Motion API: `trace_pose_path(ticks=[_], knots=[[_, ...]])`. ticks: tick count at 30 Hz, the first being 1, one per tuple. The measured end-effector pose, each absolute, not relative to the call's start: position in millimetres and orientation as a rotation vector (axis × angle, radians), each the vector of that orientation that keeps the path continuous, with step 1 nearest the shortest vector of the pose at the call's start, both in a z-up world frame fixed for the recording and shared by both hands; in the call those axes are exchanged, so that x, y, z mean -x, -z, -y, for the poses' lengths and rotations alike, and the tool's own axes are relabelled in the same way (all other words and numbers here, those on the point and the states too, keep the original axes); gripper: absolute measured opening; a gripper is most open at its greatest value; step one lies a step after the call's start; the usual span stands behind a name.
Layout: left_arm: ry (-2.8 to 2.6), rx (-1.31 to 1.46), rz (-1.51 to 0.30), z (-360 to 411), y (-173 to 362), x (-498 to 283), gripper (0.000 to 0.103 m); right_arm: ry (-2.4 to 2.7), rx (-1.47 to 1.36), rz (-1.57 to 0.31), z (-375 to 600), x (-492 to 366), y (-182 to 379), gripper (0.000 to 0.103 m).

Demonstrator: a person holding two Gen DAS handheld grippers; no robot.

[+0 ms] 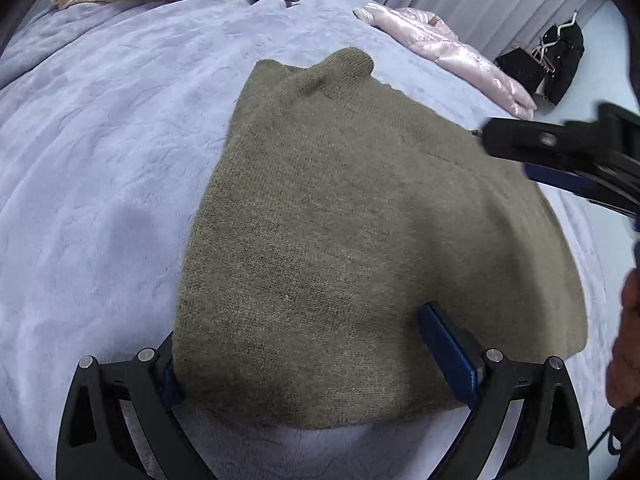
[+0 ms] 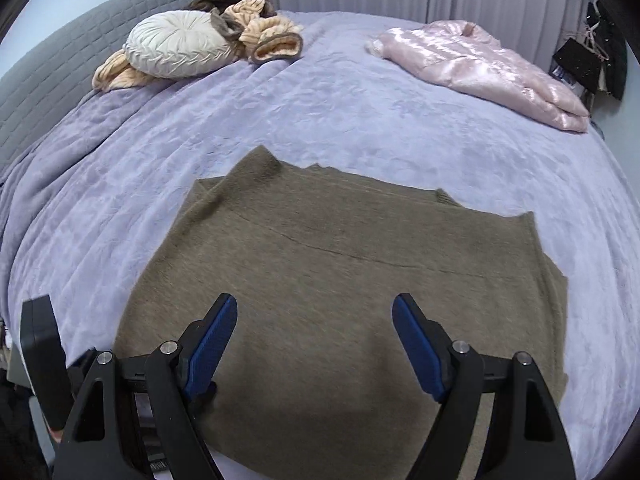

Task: Fold small clothes

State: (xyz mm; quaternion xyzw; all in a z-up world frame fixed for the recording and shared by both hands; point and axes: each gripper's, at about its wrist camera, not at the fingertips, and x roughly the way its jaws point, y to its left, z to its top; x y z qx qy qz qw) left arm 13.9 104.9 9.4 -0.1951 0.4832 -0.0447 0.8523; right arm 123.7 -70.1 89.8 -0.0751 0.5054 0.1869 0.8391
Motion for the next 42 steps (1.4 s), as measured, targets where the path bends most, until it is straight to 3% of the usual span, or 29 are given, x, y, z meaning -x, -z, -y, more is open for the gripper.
trace_pose_path(ticks=[1, 7, 16, 17, 19, 20, 21, 22, 25, 42], knots=[[0.115, 0.438, -1.007, -106.8, -8.3, -13.3, 0.102, -0.414, 0.163, -1.096, 57.6, -131.3, -83.9, 0.083], [0.173, 0.482, -0.914, -115.8, 1.0, -0.3, 0.102, -0.489, 0.161, -1.234, -22.9, -178.3, -62.4, 0.083], [0.180, 0.484, -0.882, -116.6, 4.2, 6.8, 0.100, -0.336, 0.450, -1.305, -112.2, -204.5, -13.0, 0.082], [0.169, 0.478, -0.881, -116.7, 3.4, 8.5, 0.092, -0.327, 0.475, -1.320, -113.5, -202.9, -5.1, 0.081], [0.140, 0.473, -0.883, -115.0, 3.4, 12.8, 0.059, -0.334, 0.518, -1.294, -115.2, -197.0, 2.1, 0.068], [0.147, 0.481, -0.883, -115.4, 2.3, 14.3, 0.051, -0.333, 0.526, -1.287, -114.0, -196.2, 1.3, 0.061], [0.152, 0.485, -0.885, -114.6, 0.2, 15.1, 0.040, -0.328, 0.517, -1.282, -110.6, -197.3, -2.2, 0.046], [0.149, 0.476, -0.887, -112.7, -2.5, 16.3, 0.039, -0.333, 0.494, -1.281, -106.1, -198.6, -6.4, 0.034], [0.100, 0.412, -0.890, -101.4, -15.3, 22.5, 0.035, -0.372, 0.420, -1.267, -89.5, -200.3, -22.2, 0.022], [-0.009, 0.119, -0.859, -29.5, -71.2, 39.8, 0.032, -0.573, 0.220, -1.115, -14.7, -193.1, -94.7, 0.022]])
